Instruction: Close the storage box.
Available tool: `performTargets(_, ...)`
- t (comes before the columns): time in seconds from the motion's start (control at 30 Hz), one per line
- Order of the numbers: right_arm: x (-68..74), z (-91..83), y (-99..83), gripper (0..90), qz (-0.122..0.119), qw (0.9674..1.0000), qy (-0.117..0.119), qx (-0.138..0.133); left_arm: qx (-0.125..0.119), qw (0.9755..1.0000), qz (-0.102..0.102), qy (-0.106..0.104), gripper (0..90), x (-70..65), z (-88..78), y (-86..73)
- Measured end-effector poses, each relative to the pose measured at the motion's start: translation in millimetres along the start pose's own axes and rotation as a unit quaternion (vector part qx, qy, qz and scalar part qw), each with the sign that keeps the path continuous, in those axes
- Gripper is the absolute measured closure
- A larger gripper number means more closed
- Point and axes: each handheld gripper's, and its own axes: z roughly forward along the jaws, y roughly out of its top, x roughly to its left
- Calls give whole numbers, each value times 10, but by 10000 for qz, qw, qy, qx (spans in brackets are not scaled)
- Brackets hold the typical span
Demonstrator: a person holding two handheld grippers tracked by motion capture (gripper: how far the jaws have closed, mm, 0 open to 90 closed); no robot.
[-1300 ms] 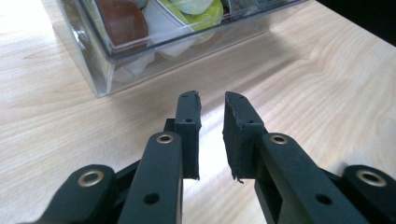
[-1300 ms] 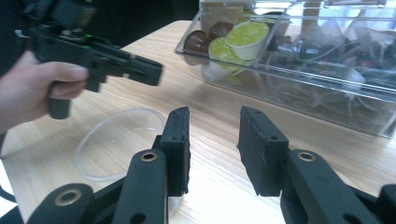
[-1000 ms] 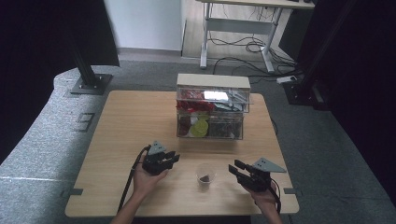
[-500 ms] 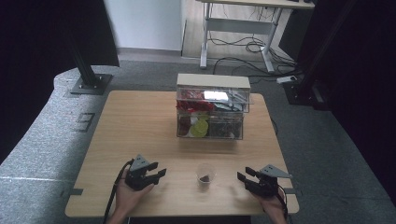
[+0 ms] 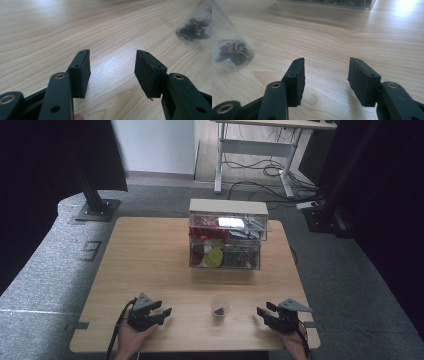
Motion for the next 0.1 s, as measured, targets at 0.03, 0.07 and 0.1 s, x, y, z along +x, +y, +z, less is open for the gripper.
performTargets(0.03,-7,-4,0,461,11,10000,-10,-19,9,10000,9,8,458,-3,6,0)
performTargets(0.07,-13,-6,-1,459,25,10000,-20,-24,17,10000,14,12,456,-5,10,-1)
performTargets(0.1,-18,-6,-2,455,32,10000,-28,-26,28,10000,14,9,455,-7,15,-2)
